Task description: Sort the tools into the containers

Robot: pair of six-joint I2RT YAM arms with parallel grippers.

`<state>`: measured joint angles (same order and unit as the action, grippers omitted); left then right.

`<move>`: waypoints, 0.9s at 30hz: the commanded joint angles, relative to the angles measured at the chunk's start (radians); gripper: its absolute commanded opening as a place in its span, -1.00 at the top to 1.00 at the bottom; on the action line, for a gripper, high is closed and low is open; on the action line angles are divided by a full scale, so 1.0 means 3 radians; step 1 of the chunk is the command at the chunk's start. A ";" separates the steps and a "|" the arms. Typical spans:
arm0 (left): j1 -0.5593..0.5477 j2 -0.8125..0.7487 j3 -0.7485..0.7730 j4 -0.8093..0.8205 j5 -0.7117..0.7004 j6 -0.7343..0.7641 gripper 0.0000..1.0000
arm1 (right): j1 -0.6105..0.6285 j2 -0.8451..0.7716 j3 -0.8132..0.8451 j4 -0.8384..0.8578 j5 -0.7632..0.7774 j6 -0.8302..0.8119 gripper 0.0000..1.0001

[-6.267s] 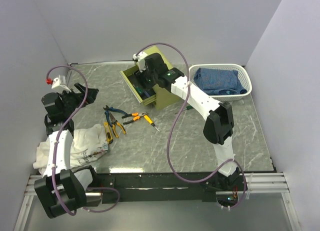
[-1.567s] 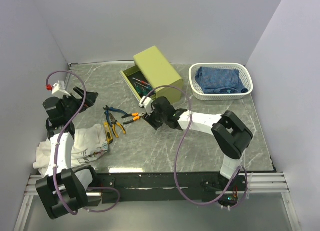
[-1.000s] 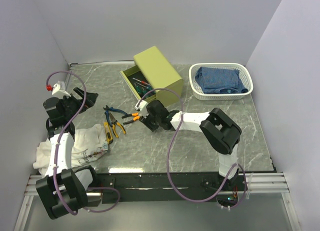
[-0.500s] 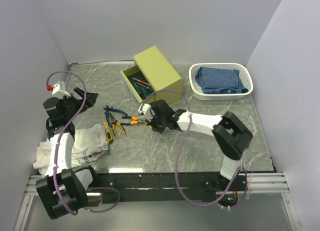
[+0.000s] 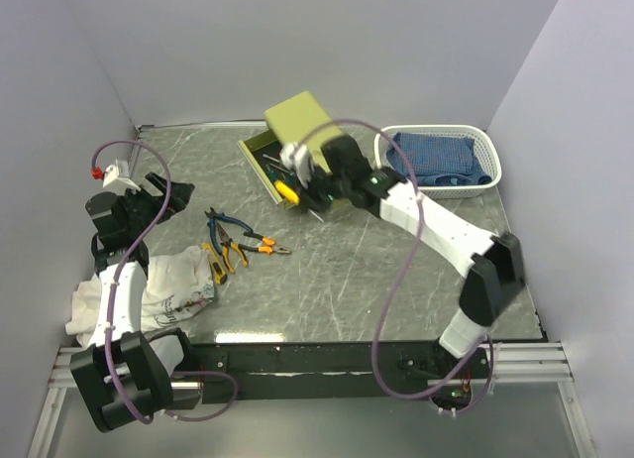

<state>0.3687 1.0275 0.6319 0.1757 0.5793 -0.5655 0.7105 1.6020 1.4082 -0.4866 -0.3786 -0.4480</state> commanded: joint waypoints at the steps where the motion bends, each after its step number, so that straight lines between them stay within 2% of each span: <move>1: -0.0012 -0.0040 0.0036 0.0100 0.0053 -0.0032 -0.93 | -0.0006 0.0676 0.0965 0.0354 0.0413 0.0862 1.00; 2: -0.0012 -0.0045 0.0041 0.0084 0.0058 -0.0027 -0.93 | -0.0011 0.0790 0.1275 0.0329 0.0464 0.0951 1.00; 5: -0.0012 -0.0071 0.0051 0.0059 0.0048 -0.0027 -0.93 | -0.0021 0.1173 0.1747 0.0272 0.0663 0.1212 1.00; 10: -0.0012 -0.0091 0.0056 0.0023 0.0048 -0.0043 -0.93 | -0.0021 0.1577 0.2132 0.0236 0.0960 0.1345 1.00; 11: -0.0017 -0.0091 0.0062 0.0018 0.0043 -0.0048 -0.93 | -0.0016 0.1604 0.2157 0.0262 0.0996 0.1340 0.92; 12: -0.0022 -0.0096 0.0062 0.0018 0.0048 -0.0043 -0.93 | -0.0016 0.1619 0.2163 0.0328 0.1062 0.1376 0.75; 13: -0.0017 -0.0091 0.0062 0.0023 0.0053 -0.0048 -0.93 | -0.0011 0.1660 0.2163 0.0354 0.1133 0.1401 0.48; 14: -0.0017 -0.0081 0.0062 0.0028 0.0058 -0.0058 -0.93 | -0.0011 0.1670 0.2193 0.0369 0.1241 0.1432 0.02; 17: -0.0063 -0.0066 0.0041 0.0094 0.0124 -0.0114 -0.93 | 0.0019 0.1579 0.2138 0.0415 0.1257 0.1453 -0.36; 19: -0.0145 -0.0045 0.0031 0.0115 0.0160 -0.0079 -0.93 | 0.0025 0.1385 0.2061 0.0451 0.1252 0.1427 -0.50; 21: -0.0323 0.0026 0.0031 0.0135 0.0165 -0.0002 -0.93 | 0.0025 0.1201 0.1989 0.0461 0.1257 0.1427 -0.55; 25: -0.0625 0.0332 0.0184 0.0054 0.0212 0.0070 -0.93 | -0.0097 0.0894 0.1897 0.0573 0.1461 0.1391 -0.55; 27: -0.0768 0.0598 0.0383 -0.0058 0.0166 0.0177 -0.96 | -0.0317 0.0791 0.1846 0.0696 0.1487 0.1427 -0.52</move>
<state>0.1989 1.1095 0.6495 0.1722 0.6136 -0.5709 0.7021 1.9976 1.9675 -0.4015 0.0040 -0.0345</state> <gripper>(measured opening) 0.967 0.771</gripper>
